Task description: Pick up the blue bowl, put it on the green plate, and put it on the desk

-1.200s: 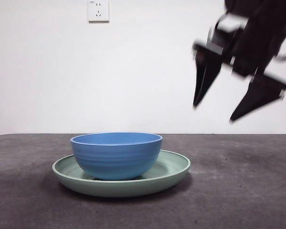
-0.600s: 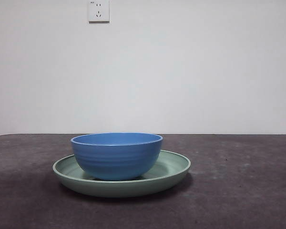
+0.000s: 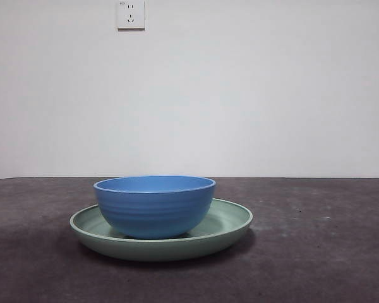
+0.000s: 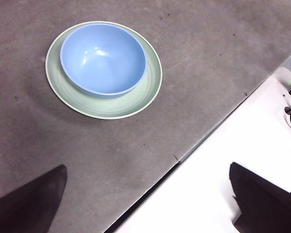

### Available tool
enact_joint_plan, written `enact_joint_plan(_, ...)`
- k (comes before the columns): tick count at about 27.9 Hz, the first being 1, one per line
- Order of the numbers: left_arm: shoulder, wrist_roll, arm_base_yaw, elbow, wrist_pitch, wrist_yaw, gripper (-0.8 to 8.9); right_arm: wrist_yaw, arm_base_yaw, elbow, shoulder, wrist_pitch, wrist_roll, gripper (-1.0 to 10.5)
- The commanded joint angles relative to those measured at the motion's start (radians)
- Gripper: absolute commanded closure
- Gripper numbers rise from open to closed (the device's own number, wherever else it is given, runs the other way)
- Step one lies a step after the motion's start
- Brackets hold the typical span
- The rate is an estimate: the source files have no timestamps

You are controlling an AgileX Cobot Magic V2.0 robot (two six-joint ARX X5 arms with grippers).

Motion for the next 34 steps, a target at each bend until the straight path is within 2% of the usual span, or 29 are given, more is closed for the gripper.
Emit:
enact_joint_plan(1, 0.005, 0.000, -0.008, 0.011, 0.010, 0.000, 1.96, -0.004, 0.007, 0.015, -0.002, -0.003, -0.004, 4.3)
enact_joint_plan(2, 0.005, 0.001, -0.008, 0.011, 0.009, 0.000, 2.24, -0.005, 0.007, 0.015, -0.002, -0.003, -0.004, 4.3)
enact_joint_plan(3, 0.005, 0.002, -0.008, 0.011, 0.009, 0.000, 2.93, -0.005, 0.007, 0.015, -0.002, -0.003, -0.003, 4.7)
enact_joint_plan(4, 0.005, 0.003, -0.008, 0.011, 0.009, 0.000, 4.36, -0.006, 0.007, 0.015, -0.002, -0.005, -0.001, 5.9)
enact_joint_plan(6, 0.005, 0.004, -0.008, 0.011, 0.010, 0.000, 8.00, -0.020, 0.007, 0.014, -0.002, -0.005, -0.001, 9.2)
enact_joint_plan(27, 0.005, 0.004, -0.010, 0.012, 0.048, -0.001, 7.87, -0.019, 0.007, 0.015, -0.002, 0.011, -0.004, 9.2)
enact_joint_plan(31, 0.003, 0.003, 0.041, 0.012, 0.054, 0.000, 7.87, -0.019, 0.007, 0.015, -0.002, 0.011, -0.004, 9.2)
enact_joint_plan(34, -0.002, 0.003, 0.126, 0.010, 0.055, 0.000, 7.87, -0.019, 0.007, 0.015, -0.002, 0.011, -0.004, 9.2)
